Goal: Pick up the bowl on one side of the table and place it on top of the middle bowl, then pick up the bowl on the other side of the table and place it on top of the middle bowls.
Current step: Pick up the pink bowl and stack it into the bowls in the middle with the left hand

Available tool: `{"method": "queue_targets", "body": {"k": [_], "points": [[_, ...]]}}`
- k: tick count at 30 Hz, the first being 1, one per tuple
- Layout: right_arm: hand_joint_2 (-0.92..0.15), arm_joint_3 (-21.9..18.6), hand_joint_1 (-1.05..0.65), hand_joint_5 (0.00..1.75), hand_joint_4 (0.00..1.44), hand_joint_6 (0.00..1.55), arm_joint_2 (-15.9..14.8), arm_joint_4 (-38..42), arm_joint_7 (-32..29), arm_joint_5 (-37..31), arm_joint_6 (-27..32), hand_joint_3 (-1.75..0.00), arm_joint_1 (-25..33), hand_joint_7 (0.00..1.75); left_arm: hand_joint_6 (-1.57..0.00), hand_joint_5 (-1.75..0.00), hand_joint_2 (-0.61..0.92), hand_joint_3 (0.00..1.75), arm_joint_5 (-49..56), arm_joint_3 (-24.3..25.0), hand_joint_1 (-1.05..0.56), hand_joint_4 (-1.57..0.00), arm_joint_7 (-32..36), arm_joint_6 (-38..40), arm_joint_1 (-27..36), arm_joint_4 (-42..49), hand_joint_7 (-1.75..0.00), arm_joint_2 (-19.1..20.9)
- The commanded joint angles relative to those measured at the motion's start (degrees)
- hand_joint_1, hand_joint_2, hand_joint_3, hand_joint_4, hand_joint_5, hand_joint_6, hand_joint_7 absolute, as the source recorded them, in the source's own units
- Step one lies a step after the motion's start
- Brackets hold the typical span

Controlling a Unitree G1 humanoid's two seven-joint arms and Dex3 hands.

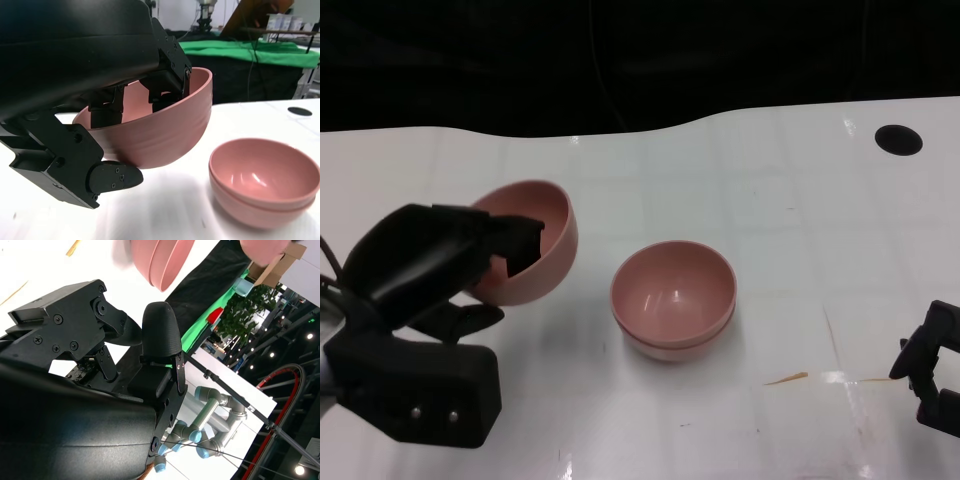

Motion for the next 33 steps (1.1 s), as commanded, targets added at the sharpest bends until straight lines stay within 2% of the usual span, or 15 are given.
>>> {"method": "queue_targets", "body": {"k": [1,6,10,15,19,22,26,33], "points": [[-0.6,-0.26,-0.09,1.68,0.87,0.81,-0.32,0.36,-0.57,0.4,-0.55,-1.07,-0.35,1.49,-0.59,-1.75,0.63,0.67,0.37,-0.24,-0.02,-0.72,-1.85,-0.38,-1.77,-0.24,-1.74,1.15],[-0.61,-0.25,-0.09,1.66,0.87,0.8,-0.36,1.05,-0.84,-0.05,-0.92,-1.06,-0.65,1.49,-0.62,-1.75,0.68,0.62,-0.38,-1.35,-0.03,-0.72,-5.66,0.64,-5.13,-0.89,-1.69,0.26],[-0.61,-0.31,-0.1,1.66,0.87,0.8,-0.21,0.61,-1.28,-0.65,-0.72,-1.05,-0.38,1.49,-0.7,-1.75,0.72,0.5,-0.42,-2.48,-0.03,-0.73,-8.66,1.56,-7.54,-1.76,-1.56,-0.29],[-0.6,-0.06,-0.11,1.66,0.87,0.8,-0.17,0.52,-1.28,-0.29,-0.48,-1.07,-0.26,1.49,-0.64,-1.75,0.76,0.39,0.15,-3.93,-0.02,-0.75,-10.63,1.9,-10.09,-2.52,-1.66,-1.39],[-0.59,-0.08,-0.1,1.67,0.87,0.8,-0.15,0.55,-1.49,-0.52,-0.48,-1.07,-0.24,1.5,-0.71,-1.75,0.77,0.27,1.61,-5.49,-0.03,-0.73,-11.54,2.64,-12.1,-2.97,-1.55,-2.61],[-0.6,-0.02,-0.1,1.67,0.86,0.8,-0.14,0.72,-1.46,-0.4,-0.51,-1.07,-0.26,1.5,-0.73,-1.75,0.77,0.21,2.15,-6.27,-0.04,-0.74,-11.74,2.66,-13.12,-2.96,-1.53,-3.52],[-0.6,0.03,-0.1,1.67,0.86,0.8,-0.06,0.89,-1.58,-0.46,-0.61,-1.06,-0.31,1.5,-0.68,-1.75,0.89,0.19,0.95,-7.17,-0.1,-0.77,-13.97,3.69,-14.43,-3.63,-1.65,-5.21],[-0.61,-0.2,-0.11,1.68,0.87,0.8,0.49,0.35,-2.6,-1.22,-0.72,-1.05,-0.12,1.51,-0.56,-1.75,0.92,0.18,1.98,-8.87,-0.12,-0.7,-14.85,4.66,-15.43,-4.28,-1.72,-7.88]]}}
